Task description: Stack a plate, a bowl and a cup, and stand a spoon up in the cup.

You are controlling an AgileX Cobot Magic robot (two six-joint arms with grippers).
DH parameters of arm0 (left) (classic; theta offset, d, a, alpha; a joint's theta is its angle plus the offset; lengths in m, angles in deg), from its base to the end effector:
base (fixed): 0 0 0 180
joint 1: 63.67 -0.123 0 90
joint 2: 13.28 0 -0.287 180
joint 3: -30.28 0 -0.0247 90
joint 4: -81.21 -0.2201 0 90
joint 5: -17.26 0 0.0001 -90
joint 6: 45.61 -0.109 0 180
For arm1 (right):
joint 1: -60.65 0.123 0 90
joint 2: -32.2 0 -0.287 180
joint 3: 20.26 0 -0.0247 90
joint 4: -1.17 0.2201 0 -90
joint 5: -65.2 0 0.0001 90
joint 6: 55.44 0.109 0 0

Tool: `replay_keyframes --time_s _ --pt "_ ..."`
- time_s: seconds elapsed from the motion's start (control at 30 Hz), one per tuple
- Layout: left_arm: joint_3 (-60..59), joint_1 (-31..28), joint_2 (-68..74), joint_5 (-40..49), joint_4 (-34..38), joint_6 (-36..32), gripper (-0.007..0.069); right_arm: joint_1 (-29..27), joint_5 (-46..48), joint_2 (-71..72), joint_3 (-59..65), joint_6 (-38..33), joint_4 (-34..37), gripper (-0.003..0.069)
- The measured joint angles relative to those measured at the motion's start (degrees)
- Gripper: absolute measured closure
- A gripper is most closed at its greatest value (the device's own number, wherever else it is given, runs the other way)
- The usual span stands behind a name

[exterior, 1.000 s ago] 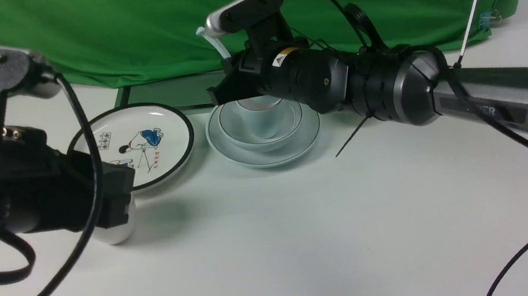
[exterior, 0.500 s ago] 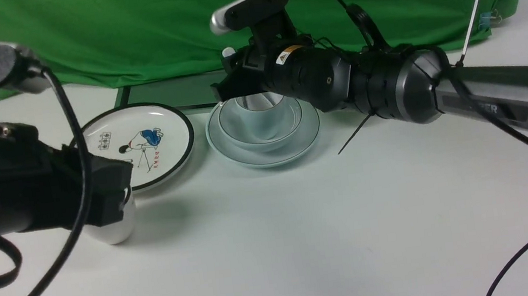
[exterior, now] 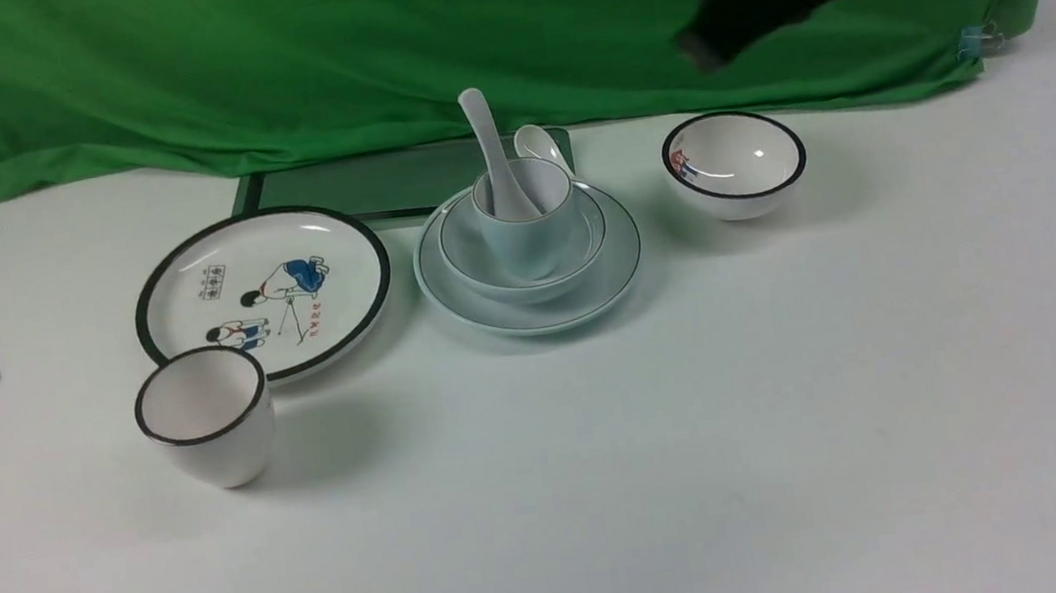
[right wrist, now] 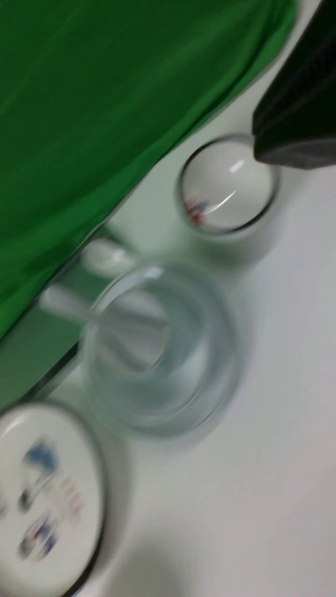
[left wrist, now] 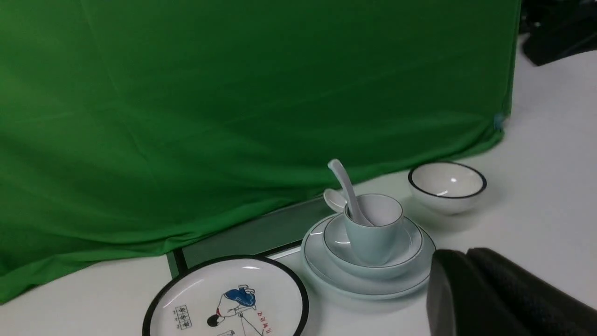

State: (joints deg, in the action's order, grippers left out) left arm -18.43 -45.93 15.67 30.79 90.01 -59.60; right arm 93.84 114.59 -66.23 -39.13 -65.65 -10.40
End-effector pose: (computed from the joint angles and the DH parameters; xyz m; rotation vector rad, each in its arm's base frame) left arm 0.0631 -0.0243 0.3310 0.3471 1.5540 -0.1960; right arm 0.2923 0.1714 0.4041 -0.8852 2.0482 -0.0248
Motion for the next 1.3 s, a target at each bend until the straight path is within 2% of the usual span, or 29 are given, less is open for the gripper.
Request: replay_keyframes --time_s 0.03,0.1,0.27,0.33,0.37,0.4,0.53,0.67,0.77,0.87,1.03,1.1,1.2,1.3 --pt "-2.1 0.0 -2.9 -0.6 0.0 0.0 0.0666 -0.1 3.8 2.7 1.8 2.3 -3.8 0.0646" --pt "-5.3 0.0 -6.4 -0.7 0.0 0.0 0.0664 -0.2 8.3 9.1 7.5 6.5 -6.6 0.0646" --pt "-10.1 0.0 -11.4 -3.2 -1.3 0.0 0.0662 1.3 6.2 25.9 28.0 13.6 -7.2 0.0646" --pt "-11.2 0.0 -12.0 -4.5 -4.0 0.0 0.0661 2.9 -0.5 34.6 39.7 16.9 -5.5 0.0646" --pt "-11.5 0.0 -12.1 -4.7 -4.6 0.0 0.0661 3.0 -2.2 36.4 40.7 17.2 -5.2 0.0646" --pt "-12.0 0.0 -12.1 -4.9 -6.2 0.0 0.0661 4.2 -9.3 43.5 49.2 18.2 -2.8 0.0646" --pt "-12.7 0.0 -12.1 -5.3 -7.7 0.0 0.0661 6.2 -33.1 56.9 68.2 20.8 -0.2 0.0646" --pt "-12.9 0.0 -12.2 -5.3 -7.9 0.0 0.0661 6.3 -53.0 64.0 82.3 25.2 0.0 0.0646" --pt "-12.9 0.0 -12.3 -5.4 -7.9 0.0 0.0661 6.3 -64.9 65.2 90.1 26.0 0.0 0.0643" --pt "-12.9 0.0 -12.4 -5.4 -7.9 0.0 0.0661 6.3 -70.6 65.3 94.2 26.4 0.0 0.0640" --pt "-12.9 0.0 -12.4 -5.5 -7.9 0.0 0.0661 6.3 -70.9 65.3 96.4 26.7 -0.1 0.0632" --pt "-12.9 0.0 -12.4 -5.5 -7.9 0.0 0.0661 6.3 -68.2 65.3 96.5 25.1 -0.1 0.0629" --pt "-13.0 0.0 -12.4 -5.5 -7.9 0.0 0.0661 6.0 -59.1 68.3 96.6 23.0 -0.1 0.0629" --pt "-13.0 0.0 -12.4 -5.6 -7.9 0.0 0.0661 4.0 -54.4 72.4 96.6 22.4 -0.2 0.0625"
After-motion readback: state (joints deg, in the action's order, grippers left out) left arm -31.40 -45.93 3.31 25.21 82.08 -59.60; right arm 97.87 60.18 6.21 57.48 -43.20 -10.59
